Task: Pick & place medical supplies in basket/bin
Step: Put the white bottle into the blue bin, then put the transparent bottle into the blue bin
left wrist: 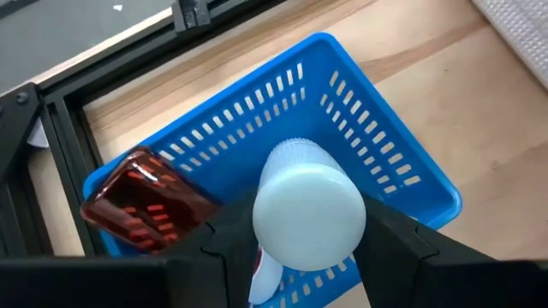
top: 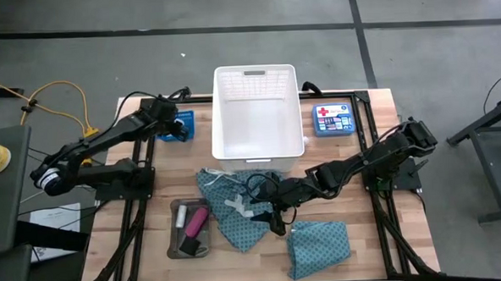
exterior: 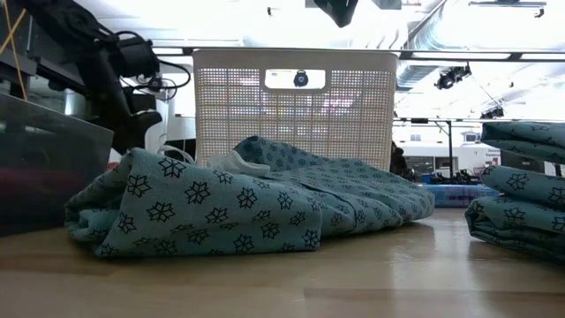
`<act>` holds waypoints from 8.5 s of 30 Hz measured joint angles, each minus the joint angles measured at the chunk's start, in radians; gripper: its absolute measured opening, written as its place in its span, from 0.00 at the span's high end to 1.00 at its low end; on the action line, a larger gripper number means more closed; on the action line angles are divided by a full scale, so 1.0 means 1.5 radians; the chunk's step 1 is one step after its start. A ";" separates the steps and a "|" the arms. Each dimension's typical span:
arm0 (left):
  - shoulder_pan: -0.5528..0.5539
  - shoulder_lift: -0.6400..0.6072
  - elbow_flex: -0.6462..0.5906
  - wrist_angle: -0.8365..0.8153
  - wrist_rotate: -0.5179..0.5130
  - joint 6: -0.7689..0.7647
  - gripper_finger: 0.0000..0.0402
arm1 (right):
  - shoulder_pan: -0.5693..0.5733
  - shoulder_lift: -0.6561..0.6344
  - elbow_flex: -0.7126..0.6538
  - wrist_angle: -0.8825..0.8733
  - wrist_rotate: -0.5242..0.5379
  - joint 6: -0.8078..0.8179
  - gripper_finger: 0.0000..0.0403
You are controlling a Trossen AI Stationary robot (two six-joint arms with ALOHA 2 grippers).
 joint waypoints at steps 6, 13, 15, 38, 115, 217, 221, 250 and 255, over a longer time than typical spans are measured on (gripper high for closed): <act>0.000 0.003 0.000 0.000 0.006 0.000 0.61 | 0.000 0.000 0.000 0.000 -0.001 0.001 0.40; 0.000 0.003 0.000 0.000 0.030 -0.001 0.50 | 0.000 0.000 0.000 0.000 -0.005 0.001 0.40; 0.000 0.003 0.000 0.001 0.030 -0.001 0.45 | 0.000 0.000 0.000 0.000 -0.005 0.001 0.40; -0.120 -0.113 0.119 -0.063 0.072 -0.003 0.36 | 0.000 0.000 0.000 -0.015 -0.003 0.002 0.40; -1.040 -0.088 0.119 0.160 -0.187 -0.126 0.37 | 0.208 -0.165 -0.290 -0.552 0.236 0.543 0.40; -1.039 -0.088 0.119 0.161 -0.201 -0.119 0.37 | -0.769 -0.226 -0.537 0.034 -0.383 -0.888 0.40; -1.039 -0.088 0.119 0.161 -0.201 -0.119 0.37 | -0.768 -0.184 -0.537 0.058 -0.385 -0.891 0.40; -1.039 -0.088 0.119 0.161 -0.201 -0.119 0.37 | -0.768 -0.087 -0.537 0.106 -0.422 -0.843 0.51; -1.039 -0.088 0.119 0.161 -0.201 -0.119 0.37 | -0.768 -0.087 -0.537 0.107 -0.420 -0.840 0.63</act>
